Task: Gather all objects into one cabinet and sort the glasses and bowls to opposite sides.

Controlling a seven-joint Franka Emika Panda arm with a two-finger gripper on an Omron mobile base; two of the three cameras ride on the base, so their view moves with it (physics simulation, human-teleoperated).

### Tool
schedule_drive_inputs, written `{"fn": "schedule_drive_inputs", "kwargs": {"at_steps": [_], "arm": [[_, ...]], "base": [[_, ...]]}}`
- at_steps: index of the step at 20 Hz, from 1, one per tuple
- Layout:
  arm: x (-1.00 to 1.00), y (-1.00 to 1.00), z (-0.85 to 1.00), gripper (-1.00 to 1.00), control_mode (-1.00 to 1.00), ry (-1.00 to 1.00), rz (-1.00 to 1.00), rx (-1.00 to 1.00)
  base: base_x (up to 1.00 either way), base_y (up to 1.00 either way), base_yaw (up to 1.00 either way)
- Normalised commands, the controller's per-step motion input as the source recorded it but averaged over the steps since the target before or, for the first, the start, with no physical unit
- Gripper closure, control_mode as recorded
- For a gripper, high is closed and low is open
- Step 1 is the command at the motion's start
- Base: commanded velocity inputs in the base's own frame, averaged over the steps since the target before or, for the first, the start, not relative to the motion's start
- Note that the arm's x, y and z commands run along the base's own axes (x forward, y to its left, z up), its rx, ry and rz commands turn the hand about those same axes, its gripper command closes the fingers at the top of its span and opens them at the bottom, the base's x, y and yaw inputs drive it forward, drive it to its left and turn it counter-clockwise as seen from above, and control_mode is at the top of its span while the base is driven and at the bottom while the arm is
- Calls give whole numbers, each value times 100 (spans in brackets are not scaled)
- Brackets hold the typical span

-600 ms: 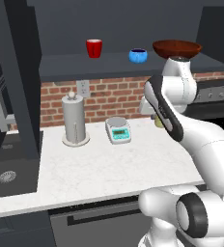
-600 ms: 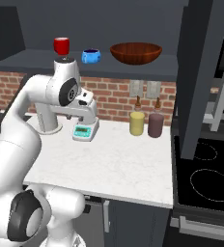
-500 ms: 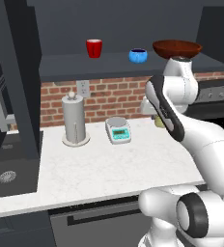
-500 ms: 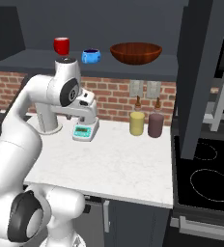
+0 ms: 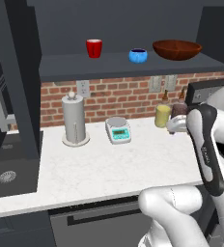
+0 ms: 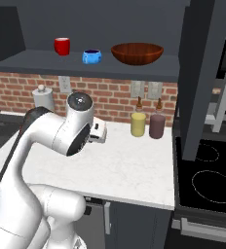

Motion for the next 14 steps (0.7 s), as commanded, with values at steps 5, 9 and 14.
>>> {"fn": "schedule_drive_inputs", "kwargs": {"at_steps": [5, 9, 14], "arm": [[-66, 0, 42, -100, -100, 0, 7, -3], [-31, 0, 60, -100, -100, 14, 8, -19], [-20, 0, 0, -100, -100, 0, 7, -12]], "base": [[0, 0, 0], [0, 0, 0], [0, 0, 0]]}}
